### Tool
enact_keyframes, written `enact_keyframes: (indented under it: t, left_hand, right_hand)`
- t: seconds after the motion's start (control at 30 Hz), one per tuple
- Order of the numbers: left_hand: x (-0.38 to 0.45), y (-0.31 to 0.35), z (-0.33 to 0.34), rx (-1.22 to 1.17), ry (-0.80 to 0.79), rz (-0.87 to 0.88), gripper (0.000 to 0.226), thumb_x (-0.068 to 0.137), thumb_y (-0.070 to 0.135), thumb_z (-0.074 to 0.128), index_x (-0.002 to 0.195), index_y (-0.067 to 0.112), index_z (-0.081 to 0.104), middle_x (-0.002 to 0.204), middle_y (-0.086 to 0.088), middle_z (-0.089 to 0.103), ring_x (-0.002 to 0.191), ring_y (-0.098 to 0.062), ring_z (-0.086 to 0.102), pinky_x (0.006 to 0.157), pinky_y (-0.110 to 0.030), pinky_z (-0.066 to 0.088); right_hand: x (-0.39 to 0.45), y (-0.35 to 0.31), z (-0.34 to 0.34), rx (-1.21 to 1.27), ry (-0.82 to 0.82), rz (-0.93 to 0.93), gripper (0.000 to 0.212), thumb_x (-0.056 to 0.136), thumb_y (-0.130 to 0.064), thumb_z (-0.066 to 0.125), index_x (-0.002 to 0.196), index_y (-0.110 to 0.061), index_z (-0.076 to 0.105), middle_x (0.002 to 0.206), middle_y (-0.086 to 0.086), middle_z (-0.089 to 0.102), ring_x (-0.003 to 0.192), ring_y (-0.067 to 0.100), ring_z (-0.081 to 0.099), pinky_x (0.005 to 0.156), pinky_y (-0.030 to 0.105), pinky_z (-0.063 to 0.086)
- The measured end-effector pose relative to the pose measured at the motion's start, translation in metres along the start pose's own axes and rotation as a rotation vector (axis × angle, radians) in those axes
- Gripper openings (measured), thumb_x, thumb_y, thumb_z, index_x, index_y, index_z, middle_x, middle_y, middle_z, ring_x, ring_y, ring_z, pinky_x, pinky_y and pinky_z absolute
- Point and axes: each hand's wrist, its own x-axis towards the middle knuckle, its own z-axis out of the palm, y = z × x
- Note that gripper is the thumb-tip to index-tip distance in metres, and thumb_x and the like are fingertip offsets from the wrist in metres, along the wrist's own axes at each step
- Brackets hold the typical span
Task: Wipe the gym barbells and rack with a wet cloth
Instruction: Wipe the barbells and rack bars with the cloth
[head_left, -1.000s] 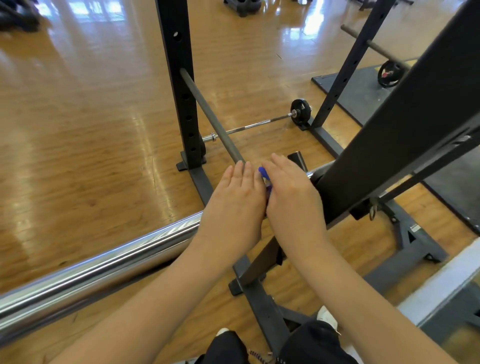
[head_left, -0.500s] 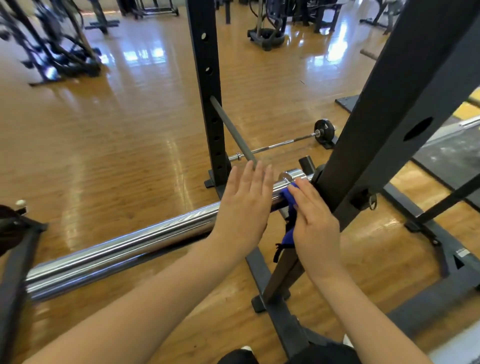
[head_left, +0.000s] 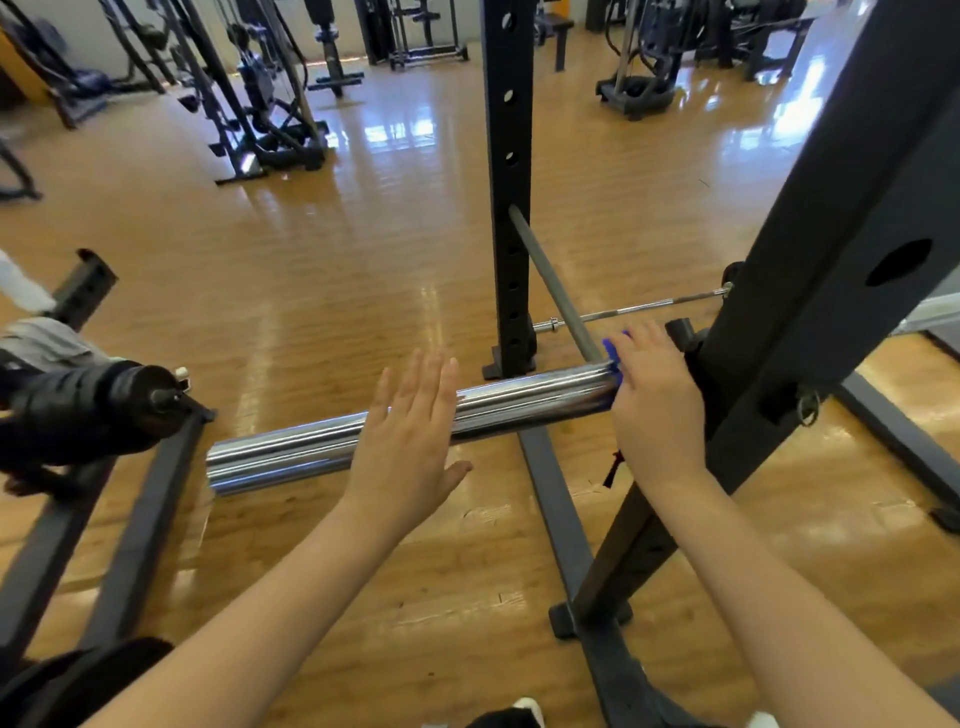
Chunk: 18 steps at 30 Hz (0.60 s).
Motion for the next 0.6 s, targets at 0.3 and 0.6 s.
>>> enact_keyframes:
  t: [0.3,0.6]
  left_hand:
    - [0.001,0.000,0.016,0.068,0.144,-0.020,0.097,0.050,0.023,0.089,0.131,0.002,0.039,0.134,-0.020,0.052,0.126,-0.037,0.048,0.106,-0.051,0.028]
    - [-0.001,-0.003,0.023,0.108,0.232,-0.011,0.080,0.066,0.015,0.082,0.132,0.002,0.039,0.135,-0.020,0.051,0.126,-0.036,0.048,0.106,-0.049,0.028]
  right_hand:
    - [0.009,-0.001,0.002,-0.071,-0.002,-0.037,0.036,0.082,-0.005,0.040,0.106,0.003,0.066,0.105,0.016,0.066,0.104,0.034,0.059,0.092,0.041,0.047]
    - [-0.026,0.001,-0.007,-0.048,0.058,0.000,0.036,0.085,0.006,0.046,0.118,0.006,0.062,0.126,0.021,0.059,0.124,0.036,0.050,0.101,0.044,0.039]
